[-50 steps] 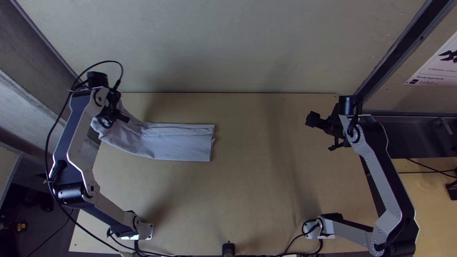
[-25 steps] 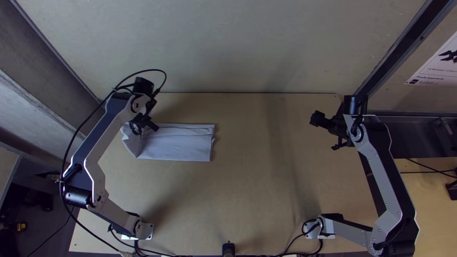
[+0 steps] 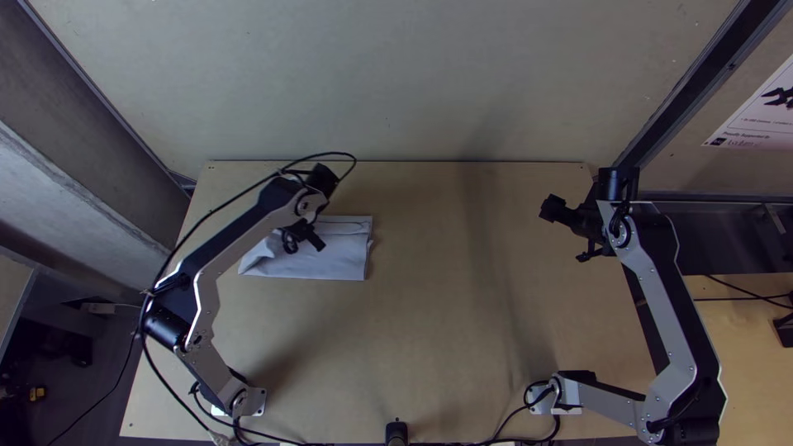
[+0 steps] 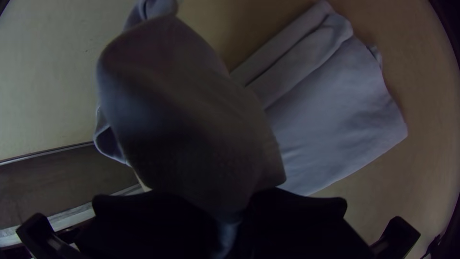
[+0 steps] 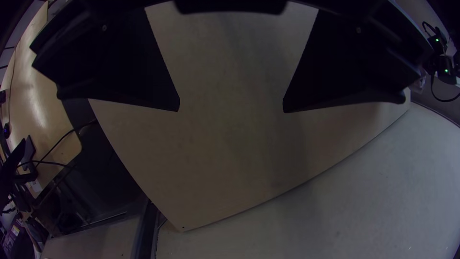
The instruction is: Fold the t-shirt
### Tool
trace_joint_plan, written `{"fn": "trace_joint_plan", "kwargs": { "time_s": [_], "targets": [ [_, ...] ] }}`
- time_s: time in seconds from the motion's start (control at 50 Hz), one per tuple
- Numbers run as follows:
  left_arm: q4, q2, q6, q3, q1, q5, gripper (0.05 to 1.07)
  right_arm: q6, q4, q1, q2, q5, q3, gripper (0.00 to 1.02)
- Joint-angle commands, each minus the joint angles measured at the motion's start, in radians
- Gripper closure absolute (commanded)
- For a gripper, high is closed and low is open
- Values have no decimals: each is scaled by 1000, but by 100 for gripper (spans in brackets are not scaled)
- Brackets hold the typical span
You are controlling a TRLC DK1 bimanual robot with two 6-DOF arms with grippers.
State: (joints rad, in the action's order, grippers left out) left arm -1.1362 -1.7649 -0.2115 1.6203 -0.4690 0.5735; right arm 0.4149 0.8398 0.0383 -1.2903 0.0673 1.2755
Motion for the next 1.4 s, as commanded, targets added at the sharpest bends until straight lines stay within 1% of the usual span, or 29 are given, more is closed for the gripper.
{"fn": "trace_joint_plan", "kwargs": {
  "time_s": [0.0,0.1,0.18,0.2,0.22,0.26,0.28,0.3,0.34,0.36,0.42,0.48,0.54,0.64,0.72,0.74,0.78,1.02,1.12,1.22,1.3,1.38],
  "targets": [
    [-16,-50,67,-17,-40,19,104,-1,-5,-6,5,2,-27,3],
    [-16,-93,98,1,-71,17,103,-2,-5,-6,11,2,-41,3],
    [-16,-122,123,20,-100,14,100,-2,-5,-6,17,2,-53,3],
    [-16,-130,129,27,-106,11,98,-2,-5,-6,19,2,-56,3],
    [-16,-137,136,33,-114,9,93,-2,-5,-6,19,2,-61,3],
    [-17,-153,150,46,-126,9,77,-2,-5,-6,20,2,-67,3],
    [-17,-160,159,52,-132,9,65,-2,-5,-6,22,2,-71,3],
    [-19,-166,169,58,-138,9,53,-2,-5,-6,22,2,-76,3],
    [-23,-180,179,75,-155,5,22,-2,-5,-6,23,0,-90,3],
    [-27,-188,184,84,-163,-4,10,-2,-5,-6,23,2,-96,3],
    [-39,-215,218,131,-192,-47,10,-4,-5,-3,23,2,-120,3],
    [-68,-251,265,211,-217,-142,10,-4,-10,5,22,2,-145,3],
    [-92,-301,339,329,-229,-264,10,-4,-25,5,23,2,-173,3],
    [-91,-366,445,501,-226,-451,10,-8,-36,8,25,2,-202,3],
    [-74,-375,483,570,-203,-658,10,-14,-38,8,28,2,-211,3],
    [-68,-375,495,578,-198,-699,10,-18,-38,6,29,2,-212,3],
    [-63,-373,509,595,-194,-741,10,-25,-38,2,31,2,-212,3],
    [-63,-358,506,558,-192,-730,10,-62,-51,-31,31,2,-186,3],
    [-68,-335,491,524,-197,-638,10,-80,-59,-40,29,2,-148,3],
    [-60,-272,458,480,-178,-597,10,-110,-65,-43,28,2,-80,3],
    [-19,-194,428,438,-151,-521,10,-134,-87,-48,31,0,-21,3],
    [27,-110,377,398,-100,-505,10,-153,-102,-48,31,2,48,3]
  ]
}}
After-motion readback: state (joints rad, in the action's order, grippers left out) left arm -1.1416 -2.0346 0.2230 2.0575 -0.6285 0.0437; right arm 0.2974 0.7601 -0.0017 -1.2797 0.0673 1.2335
